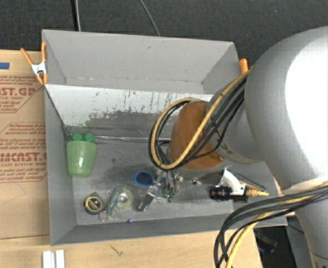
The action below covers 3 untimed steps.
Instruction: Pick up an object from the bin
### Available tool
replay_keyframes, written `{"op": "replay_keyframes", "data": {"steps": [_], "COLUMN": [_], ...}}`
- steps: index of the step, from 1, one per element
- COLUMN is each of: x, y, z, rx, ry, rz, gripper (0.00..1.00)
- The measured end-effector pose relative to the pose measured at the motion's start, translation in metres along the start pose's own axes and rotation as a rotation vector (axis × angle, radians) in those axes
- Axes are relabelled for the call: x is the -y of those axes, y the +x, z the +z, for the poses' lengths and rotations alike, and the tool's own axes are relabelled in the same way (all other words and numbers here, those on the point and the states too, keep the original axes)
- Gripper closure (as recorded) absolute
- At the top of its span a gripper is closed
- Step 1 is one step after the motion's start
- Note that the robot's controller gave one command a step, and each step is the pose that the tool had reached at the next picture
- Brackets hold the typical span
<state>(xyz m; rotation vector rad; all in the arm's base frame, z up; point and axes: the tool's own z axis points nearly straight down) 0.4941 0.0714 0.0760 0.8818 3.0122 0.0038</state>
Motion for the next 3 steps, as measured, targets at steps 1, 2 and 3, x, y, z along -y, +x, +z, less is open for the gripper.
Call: {"op": "replay_keyframes", "data": {"steps": [1, 2, 3], "x": [-0.001, -0.001, -0.003], "y": [-0.002, -0.002, -0.003], "z": [-0.002, -0.018, -0.09], "rx": [0.005, -0.001, 0.003], "ry": [-0.003, 0.002, -0.001], "rz": [0.001, 0.0, -0.001], "gripper": [1.0, 1.0, 1.0]}}
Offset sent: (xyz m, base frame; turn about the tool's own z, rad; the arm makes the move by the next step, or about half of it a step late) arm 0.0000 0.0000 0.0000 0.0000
